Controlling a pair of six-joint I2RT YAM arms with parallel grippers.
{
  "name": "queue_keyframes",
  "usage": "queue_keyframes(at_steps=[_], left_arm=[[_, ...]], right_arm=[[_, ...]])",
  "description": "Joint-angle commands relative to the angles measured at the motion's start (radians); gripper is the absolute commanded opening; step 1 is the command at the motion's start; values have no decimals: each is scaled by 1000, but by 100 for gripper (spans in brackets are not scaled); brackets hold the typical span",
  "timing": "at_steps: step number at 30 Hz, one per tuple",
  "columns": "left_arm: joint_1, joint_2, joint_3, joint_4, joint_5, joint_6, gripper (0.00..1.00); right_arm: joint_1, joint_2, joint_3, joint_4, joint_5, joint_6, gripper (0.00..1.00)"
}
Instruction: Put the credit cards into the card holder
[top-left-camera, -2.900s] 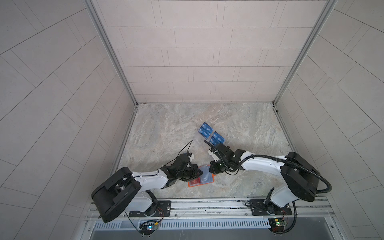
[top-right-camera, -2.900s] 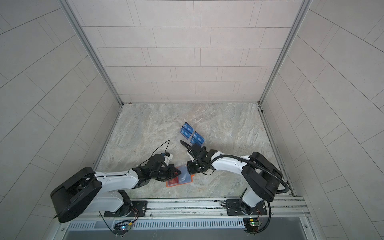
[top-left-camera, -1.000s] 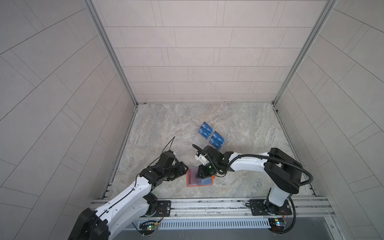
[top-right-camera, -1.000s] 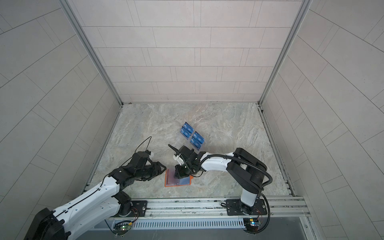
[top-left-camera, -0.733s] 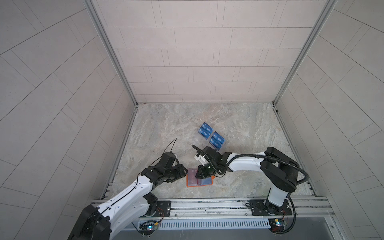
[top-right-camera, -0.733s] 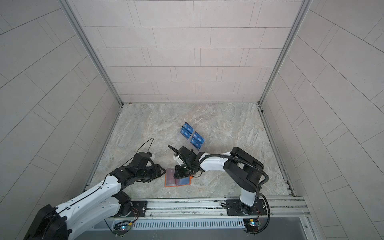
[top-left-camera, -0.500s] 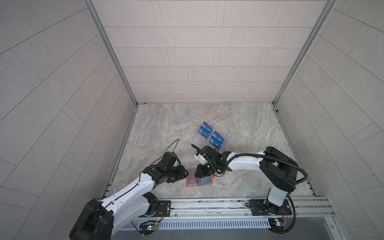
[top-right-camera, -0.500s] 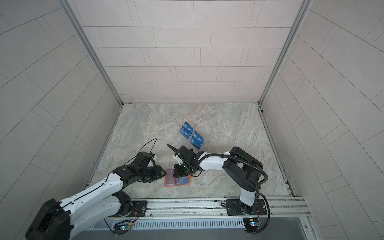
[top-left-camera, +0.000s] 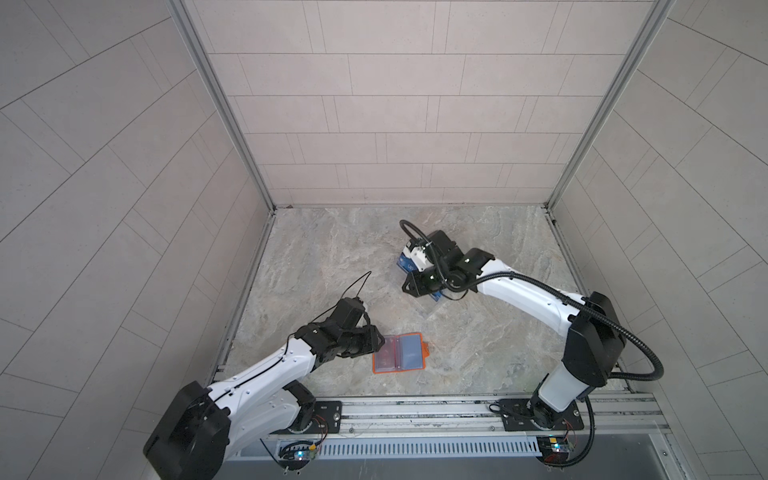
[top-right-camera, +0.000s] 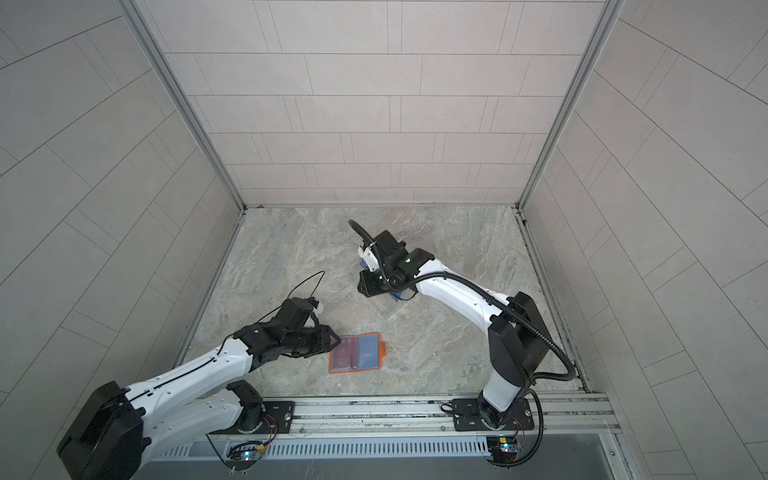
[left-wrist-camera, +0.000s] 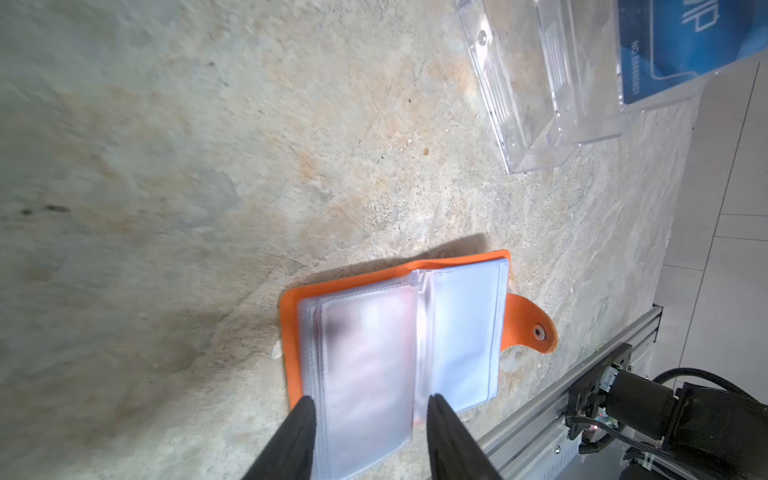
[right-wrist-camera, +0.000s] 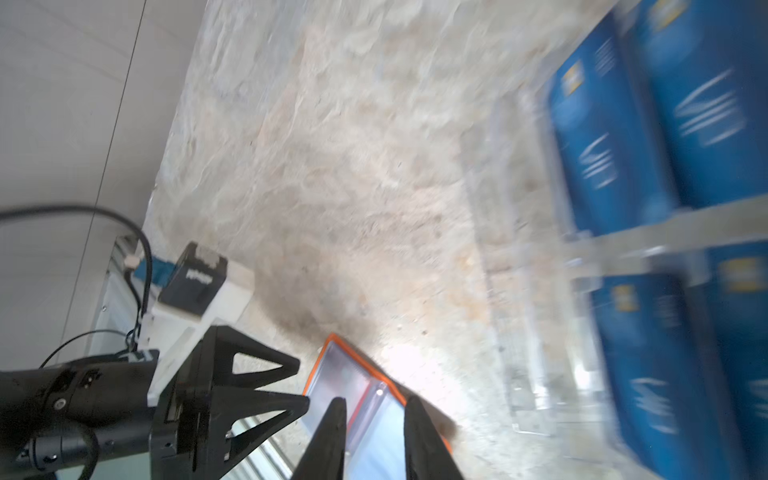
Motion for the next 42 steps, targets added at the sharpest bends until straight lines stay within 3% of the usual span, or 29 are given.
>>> queue_keyframes(at_steps=[1,9,20,26,42], left_arm=[[-3,-17,42,-24,-54,28,49],[-3,-20,28,-9,-59,18,50],[-3,2,29,7,-57,16,52],[-3,9,26,11,-58,10,52],[-3,0,17,7,-65,4,53]], right_arm=[[-35,65,75,-226,78,-151,33],[-93,163,216,-359,176,-249,35],[-102,224,233,-372,219,-286,32],[-101,252,254,-371,207,-299,26],[-94,282,249,-351,189,-304,27]])
